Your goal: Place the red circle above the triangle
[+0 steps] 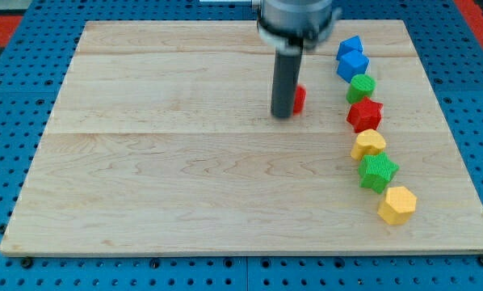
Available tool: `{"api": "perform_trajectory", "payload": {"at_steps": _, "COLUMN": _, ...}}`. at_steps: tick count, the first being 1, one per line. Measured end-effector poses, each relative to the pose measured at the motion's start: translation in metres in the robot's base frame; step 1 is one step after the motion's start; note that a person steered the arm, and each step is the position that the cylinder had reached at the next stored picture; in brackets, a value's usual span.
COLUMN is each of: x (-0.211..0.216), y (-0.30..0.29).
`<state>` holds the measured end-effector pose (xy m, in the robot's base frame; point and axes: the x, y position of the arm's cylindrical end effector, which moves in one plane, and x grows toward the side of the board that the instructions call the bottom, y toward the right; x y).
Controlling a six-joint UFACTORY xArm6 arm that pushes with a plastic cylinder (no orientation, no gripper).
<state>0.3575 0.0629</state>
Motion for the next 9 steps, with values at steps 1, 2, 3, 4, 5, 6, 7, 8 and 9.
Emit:
{"api": "perform_trajectory", "payload": {"at_steps": 1, "x": -0.067, "y": -0.001}}
{"api": "perform_trajectory", "payload": {"at_steps": 2, "x": -0.015, "y": -0.050}}
{"api": "perform_trajectory", "payload": {"at_steps": 3, "x": -0.028, "y": -0.017}}
{"api": "perform_trajectory", "payload": {"at_steps": 4, "x": -0.077, "y": 0.031}}
{"api": "perform_trajectory", "payload": {"at_steps": 5, "x": -0.080, "y": 0.035}}
{"api": "perform_trajectory", "payload": {"at_steps": 6, "x": -0.048, "y": 0.034}}
{"api": "perform_trajectory", "payload": {"at_steps": 7, "x": -0.052, "y": 0.057}}
{"api": "perform_trajectory", "payload": {"at_steps": 8, "x": -0.073, "y": 0.065}}
{"api": "perform_trajectory", "payload": {"at_steps": 9, "x": -0.090, "y": 0.069}}
